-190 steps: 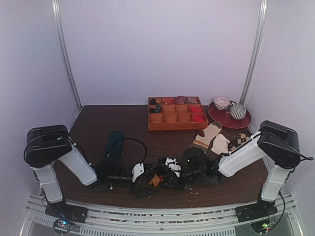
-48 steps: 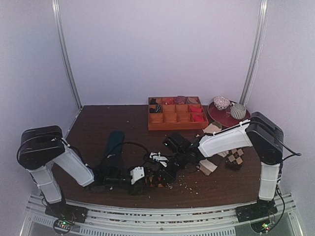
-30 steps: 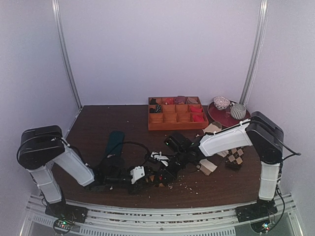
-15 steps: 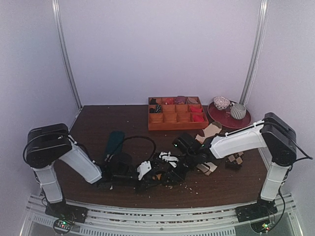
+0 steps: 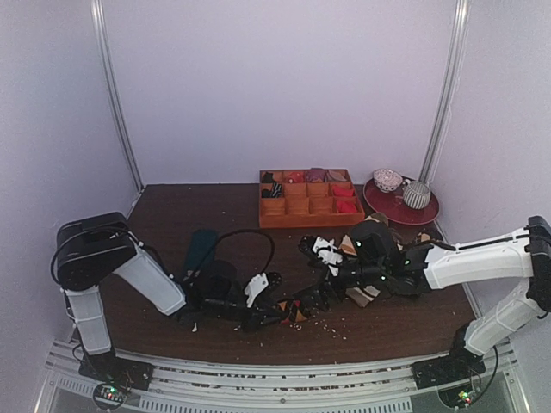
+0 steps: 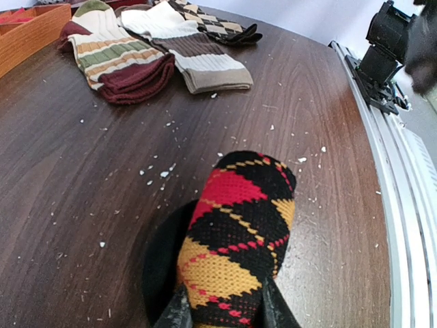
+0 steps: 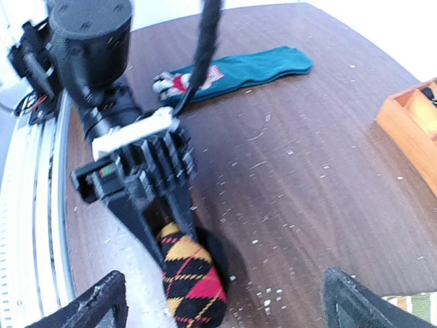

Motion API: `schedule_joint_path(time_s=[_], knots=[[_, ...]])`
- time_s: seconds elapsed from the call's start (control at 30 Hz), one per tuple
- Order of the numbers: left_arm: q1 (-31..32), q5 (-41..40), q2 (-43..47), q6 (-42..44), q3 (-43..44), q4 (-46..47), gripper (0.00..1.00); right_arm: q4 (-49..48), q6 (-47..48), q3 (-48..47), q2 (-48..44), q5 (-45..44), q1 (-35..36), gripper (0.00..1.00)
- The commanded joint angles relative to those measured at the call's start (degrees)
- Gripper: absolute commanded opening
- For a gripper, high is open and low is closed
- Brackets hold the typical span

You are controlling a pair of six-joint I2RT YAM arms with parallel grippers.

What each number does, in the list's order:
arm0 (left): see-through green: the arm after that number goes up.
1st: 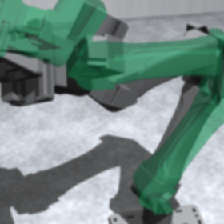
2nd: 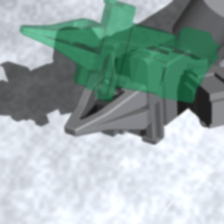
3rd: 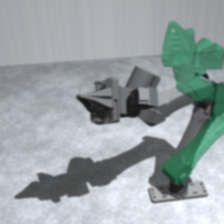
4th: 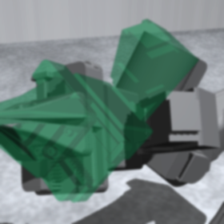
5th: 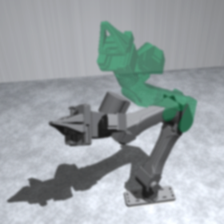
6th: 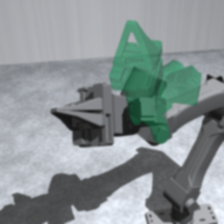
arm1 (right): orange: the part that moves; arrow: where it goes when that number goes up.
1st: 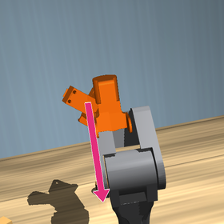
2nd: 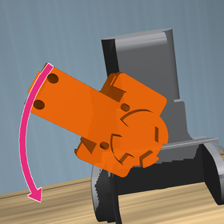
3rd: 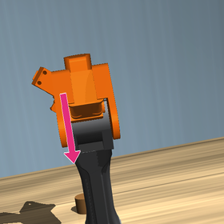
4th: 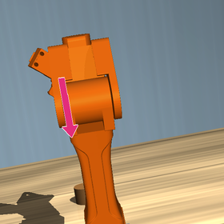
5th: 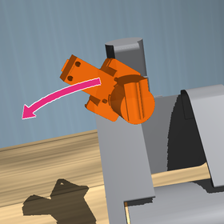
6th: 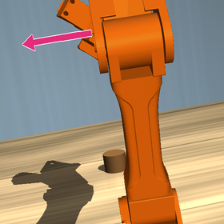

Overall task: Roll the socks
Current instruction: Roll a pair of socks at the center of the board.

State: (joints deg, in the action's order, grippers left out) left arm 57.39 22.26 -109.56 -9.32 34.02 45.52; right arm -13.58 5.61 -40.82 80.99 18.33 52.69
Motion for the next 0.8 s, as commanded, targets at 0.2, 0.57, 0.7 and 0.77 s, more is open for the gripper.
schedule_joint_path(time_s=[0.2,0.57,0.7,0.77], knots=[[-0.17,-0.22,-6.70,-3.64,-3.06,-26.75,0.00,-17.57,-6.80,9.84,-9.15,-2.99,-4.64,1.00],[-0.26,0.46,-6.90,-3.36,-2.74,-27.38,0.00,-1.92,-5.38,-0.24,4.29,15.60,-6.24,0.86],[-0.26,0.83,-6.72,-3.56,-3.27,-26.74,0.00,2.23,-5.19,-4.20,10.21,18.57,-6.23,0.87],[-0.26,0.89,-6.63,-3.47,-3.28,-26.71,0.00,3.80,-4.74,-5.55,12.31,18.17,-6.28,0.87]])
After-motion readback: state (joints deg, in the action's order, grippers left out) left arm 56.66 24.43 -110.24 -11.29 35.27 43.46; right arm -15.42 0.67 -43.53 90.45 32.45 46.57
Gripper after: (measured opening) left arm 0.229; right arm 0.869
